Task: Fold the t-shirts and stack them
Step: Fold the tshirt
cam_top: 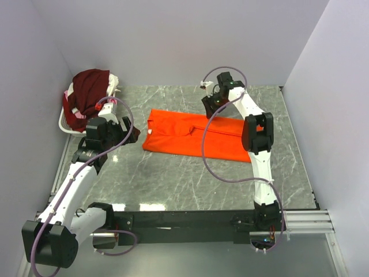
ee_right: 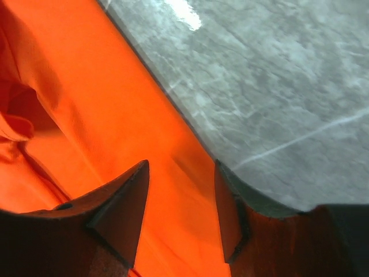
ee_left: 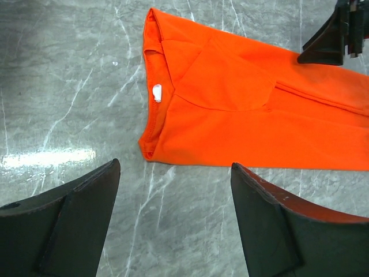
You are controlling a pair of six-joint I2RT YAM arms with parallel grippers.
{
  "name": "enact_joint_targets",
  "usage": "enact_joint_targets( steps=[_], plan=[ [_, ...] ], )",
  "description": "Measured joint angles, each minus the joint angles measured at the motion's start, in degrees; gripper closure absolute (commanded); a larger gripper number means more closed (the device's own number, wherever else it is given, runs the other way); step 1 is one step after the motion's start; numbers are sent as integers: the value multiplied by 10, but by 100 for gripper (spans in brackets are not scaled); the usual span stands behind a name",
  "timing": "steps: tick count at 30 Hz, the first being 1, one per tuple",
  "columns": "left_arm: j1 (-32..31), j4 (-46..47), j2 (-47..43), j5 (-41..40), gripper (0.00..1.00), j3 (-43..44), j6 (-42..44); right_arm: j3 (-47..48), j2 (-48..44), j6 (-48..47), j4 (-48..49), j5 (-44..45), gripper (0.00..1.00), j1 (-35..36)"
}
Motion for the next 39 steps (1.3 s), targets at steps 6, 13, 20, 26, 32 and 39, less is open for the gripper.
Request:
enact_joint_targets(
  steps=[6, 13, 20, 26, 32, 39],
  plan=[
    [0, 0, 0, 1, 18, 0, 0, 1, 21, 19, 2, 19, 69, 9],
    [0, 0, 3, 5, 18, 0, 0, 15, 29, 22, -2, 30, 66, 8],
    [0, 0, 8, 6, 18, 0, 0, 16, 30, 3, -2, 36, 44, 8],
    [0, 0, 15, 6, 18, 0, 0, 1, 22, -24, 2, 35, 42, 8],
    [0, 0, 19, 6, 18, 0, 0, 24, 22, -58, -16, 37, 43, 8],
    [0, 0, 24, 6, 18, 0, 0, 28, 36, -92, -21, 45, 46, 11]
  ],
)
